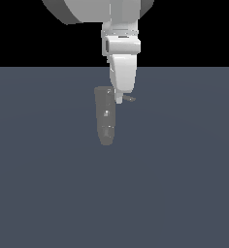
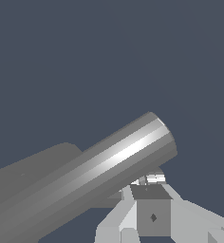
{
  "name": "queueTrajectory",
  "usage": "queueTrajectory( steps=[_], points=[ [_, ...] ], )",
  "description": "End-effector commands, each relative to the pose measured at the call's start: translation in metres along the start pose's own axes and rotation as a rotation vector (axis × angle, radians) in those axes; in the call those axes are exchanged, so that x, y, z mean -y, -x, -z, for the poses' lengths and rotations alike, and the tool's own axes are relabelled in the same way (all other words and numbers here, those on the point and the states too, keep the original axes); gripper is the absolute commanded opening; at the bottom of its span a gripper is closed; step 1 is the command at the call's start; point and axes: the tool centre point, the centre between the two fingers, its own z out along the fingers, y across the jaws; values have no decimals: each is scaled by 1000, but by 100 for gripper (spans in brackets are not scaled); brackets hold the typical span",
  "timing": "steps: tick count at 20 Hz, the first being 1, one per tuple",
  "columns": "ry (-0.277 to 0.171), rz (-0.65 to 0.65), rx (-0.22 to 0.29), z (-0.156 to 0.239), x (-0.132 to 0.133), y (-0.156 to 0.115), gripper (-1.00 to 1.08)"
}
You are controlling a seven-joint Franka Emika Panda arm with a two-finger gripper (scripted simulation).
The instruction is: Turn on the faucet by rotating a designated handle.
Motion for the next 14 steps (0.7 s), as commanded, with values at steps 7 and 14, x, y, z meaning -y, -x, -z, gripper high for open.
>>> queueTrajectory(
  steps=[7, 14],
  points=[
    [-3, -10, -1, 0, 15, -20, -100],
    [-2, -14, -2, 0, 27, -35, -100]
  ],
)
